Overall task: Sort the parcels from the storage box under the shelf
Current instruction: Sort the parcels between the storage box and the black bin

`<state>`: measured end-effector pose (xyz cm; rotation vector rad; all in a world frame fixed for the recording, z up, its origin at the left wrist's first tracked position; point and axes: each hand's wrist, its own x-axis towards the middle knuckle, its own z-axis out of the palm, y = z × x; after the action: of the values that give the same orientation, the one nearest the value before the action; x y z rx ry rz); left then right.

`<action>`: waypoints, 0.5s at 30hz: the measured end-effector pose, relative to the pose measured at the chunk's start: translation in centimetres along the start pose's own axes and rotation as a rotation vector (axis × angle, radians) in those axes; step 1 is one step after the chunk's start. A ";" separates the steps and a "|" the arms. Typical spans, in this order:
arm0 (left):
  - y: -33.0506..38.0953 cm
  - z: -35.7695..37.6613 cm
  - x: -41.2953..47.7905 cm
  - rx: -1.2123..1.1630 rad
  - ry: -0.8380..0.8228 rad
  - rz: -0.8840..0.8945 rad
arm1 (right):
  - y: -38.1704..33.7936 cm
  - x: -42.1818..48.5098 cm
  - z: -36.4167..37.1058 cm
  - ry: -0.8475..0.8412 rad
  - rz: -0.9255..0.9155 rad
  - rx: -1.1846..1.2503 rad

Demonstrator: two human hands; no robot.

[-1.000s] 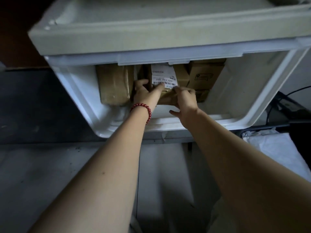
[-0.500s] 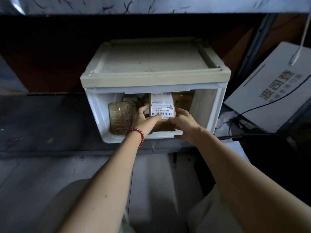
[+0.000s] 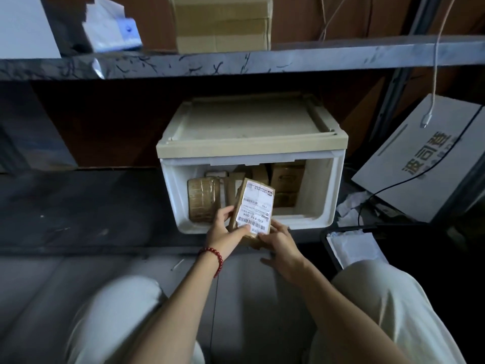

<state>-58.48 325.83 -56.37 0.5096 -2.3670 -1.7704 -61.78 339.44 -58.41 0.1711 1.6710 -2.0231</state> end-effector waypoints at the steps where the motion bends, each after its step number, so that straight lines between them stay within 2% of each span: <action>1: -0.1 -0.4 -0.2 0.003 0.002 0.012 | 0.0 0.0 0.1 0.001 0.001 -0.007; 10: -0.9 -2.7 -1.6 0.134 -0.006 0.142 | -0.8 -0.4 0.3 -0.013 -0.009 0.071; 15: -1.3 -2.7 -1.4 0.117 -0.041 0.015 | -0.6 -0.5 0.6 -0.038 -0.087 0.000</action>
<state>-56.08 323.61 -56.64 0.4738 -2.5063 -1.6594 -61.52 339.06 -57.53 0.0600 1.6823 -2.0764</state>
